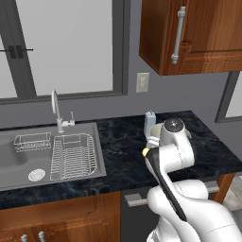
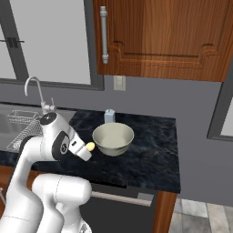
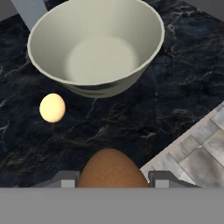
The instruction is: Gather the eggs and milk located in the vicinity of the sink area and place them right next to the bowl.
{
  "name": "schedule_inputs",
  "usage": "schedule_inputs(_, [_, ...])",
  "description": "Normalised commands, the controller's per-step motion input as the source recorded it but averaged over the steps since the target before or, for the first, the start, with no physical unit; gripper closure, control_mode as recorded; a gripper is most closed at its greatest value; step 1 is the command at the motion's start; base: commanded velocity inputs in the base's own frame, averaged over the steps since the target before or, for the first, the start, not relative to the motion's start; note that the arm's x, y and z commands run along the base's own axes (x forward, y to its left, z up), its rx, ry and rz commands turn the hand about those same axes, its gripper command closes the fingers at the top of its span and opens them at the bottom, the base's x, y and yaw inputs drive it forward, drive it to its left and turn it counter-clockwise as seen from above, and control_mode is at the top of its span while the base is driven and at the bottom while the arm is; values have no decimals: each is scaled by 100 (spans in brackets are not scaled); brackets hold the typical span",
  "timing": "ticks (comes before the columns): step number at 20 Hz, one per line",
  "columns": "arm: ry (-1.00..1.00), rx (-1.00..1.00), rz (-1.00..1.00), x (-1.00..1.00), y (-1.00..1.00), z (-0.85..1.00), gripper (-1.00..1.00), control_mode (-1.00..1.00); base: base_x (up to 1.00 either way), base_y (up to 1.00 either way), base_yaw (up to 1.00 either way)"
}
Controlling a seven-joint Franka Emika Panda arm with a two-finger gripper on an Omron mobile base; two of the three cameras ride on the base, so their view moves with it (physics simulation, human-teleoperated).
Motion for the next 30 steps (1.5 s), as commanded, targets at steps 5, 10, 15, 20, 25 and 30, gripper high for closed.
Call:
schedule_inputs(5, [-3,0,0,-1,-16,-21,100,-100,0,0,0])
schedule_inputs(10, [-10,0,0,0,0,-26,100,-100,0,0,0])
schedule_inputs(15, [-21,0,0,0,0,-21,100,-100,0,0,0])
schedule_inputs(20, [-24,0,0,-6,0,-22,100,-100,0,0,0])
schedule_inputs(25, [-14,0,0,-20,-5,-37,100,-100,0,0,0])
schedule_inputs(30, [-6,0,0,-34,-9,-54,100,-100,0,0,0])
